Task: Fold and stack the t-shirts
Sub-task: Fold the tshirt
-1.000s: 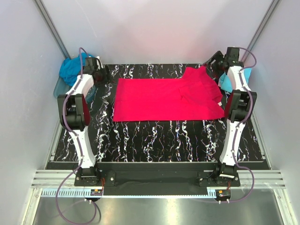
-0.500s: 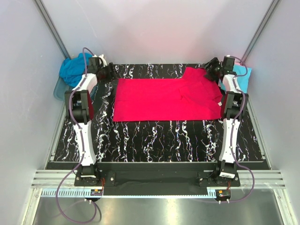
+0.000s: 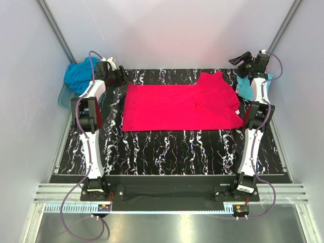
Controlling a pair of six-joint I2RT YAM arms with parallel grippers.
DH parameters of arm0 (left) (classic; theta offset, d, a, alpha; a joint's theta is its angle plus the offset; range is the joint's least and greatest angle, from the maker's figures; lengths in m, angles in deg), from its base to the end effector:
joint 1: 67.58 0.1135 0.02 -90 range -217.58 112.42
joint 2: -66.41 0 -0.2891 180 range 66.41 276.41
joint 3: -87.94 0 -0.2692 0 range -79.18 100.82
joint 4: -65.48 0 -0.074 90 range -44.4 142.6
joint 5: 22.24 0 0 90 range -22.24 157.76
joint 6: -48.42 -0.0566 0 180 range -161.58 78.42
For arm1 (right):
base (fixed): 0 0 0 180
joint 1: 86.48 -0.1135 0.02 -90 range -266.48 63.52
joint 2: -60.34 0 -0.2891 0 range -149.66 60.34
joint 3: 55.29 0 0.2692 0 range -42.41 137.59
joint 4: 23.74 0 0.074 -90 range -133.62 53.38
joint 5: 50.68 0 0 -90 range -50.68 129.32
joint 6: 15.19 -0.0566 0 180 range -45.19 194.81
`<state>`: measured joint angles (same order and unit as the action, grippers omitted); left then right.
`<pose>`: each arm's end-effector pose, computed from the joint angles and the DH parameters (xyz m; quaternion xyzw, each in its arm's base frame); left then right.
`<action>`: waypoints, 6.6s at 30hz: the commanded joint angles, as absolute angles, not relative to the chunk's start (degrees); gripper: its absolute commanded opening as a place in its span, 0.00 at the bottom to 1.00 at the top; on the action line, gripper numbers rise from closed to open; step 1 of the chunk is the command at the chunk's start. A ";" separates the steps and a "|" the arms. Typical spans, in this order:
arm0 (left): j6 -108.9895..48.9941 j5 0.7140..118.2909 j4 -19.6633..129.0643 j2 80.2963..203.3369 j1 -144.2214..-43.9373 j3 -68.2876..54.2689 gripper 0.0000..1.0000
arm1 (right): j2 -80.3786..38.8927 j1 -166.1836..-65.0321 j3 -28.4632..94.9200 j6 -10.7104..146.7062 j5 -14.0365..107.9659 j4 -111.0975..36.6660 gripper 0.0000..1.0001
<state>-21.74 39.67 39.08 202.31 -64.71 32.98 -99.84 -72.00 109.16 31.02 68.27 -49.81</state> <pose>0.5912 0.0030 0.1889 -0.0654 0.8734 -0.2786 0.3941 0.6605 -0.1423 0.1857 0.2680 0.7686 0.3376 0.4728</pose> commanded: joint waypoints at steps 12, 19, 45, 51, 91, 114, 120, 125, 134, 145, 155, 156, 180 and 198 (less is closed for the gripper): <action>-16.00 32.34 38.36 204.67 -64.68 39.30 0.72 | -105.43 -72.42 113.51 29.81 67.98 -49.71 0.83; -16.18 38.92 44.40 193.61 -66.08 26.52 0.69 | -98.49 -72.59 109.48 31.13 68.33 -51.29 0.83; 0.42 69.04 48.03 116.85 -77.77 -41.47 0.70 | 3.64 -84.64 4.63 23.78 33.47 -53.83 0.92; 7.37 81.11 47.76 118.44 -80.15 -45.69 0.70 | 11.64 -84.55 -9.96 17.07 33.17 -53.41 0.94; 12.39 84.46 76.41 146.47 -80.15 -56.24 0.69 | -16.12 -74.00 -17.71 8.55 31.59 -31.09 0.87; 12.04 81.48 78.09 144.64 -80.15 -57.82 0.00 | -19.74 -74.00 -15.95 4.50 32.38 -28.97 0.00; 11.60 81.47 67.39 135.70 -80.67 -57.64 0.00 | -9.05 -74.00 -18.57 6.61 33.00 -36.26 0.00; 11.60 82.97 62.01 127.42 -81.20 -60.98 0.00 | 1.26 -74.09 -21.13 8.80 32.73 -43.38 0.00; 15.46 84.72 45.85 110.28 -83.93 -67.84 0.00 | 6.99 -74.00 -22.72 9.68 35.45 -52.69 0.00; 15.11 86.84 33.79 100.51 -84.28 -65.03 0.00 | 10.50 -74.00 -20.96 11.79 36.42 -62.89 0.00; 15.20 88.59 29.31 96.65 -84.28 -64.94 0.00 | 11.21 -74.00 -18.94 13.29 34.76 -67.20 0.00; 15.11 88.68 28.61 96.56 -84.28 -64.85 0.00 | 11.21 -74.00 -18.85 13.46 34.32 -67.21 0.00; 11.51 82.89 31.57 91.80 -84.45 -59.50 0.51 | 11.21 -74.26 -8.22 19.54 51.61 -59.15 0.78; -10.18 72.88 49.62 147.51 -89.20 -8.02 0.50 | -43.87 -90.35 62.54 38.83 50.30 -61.28 0.85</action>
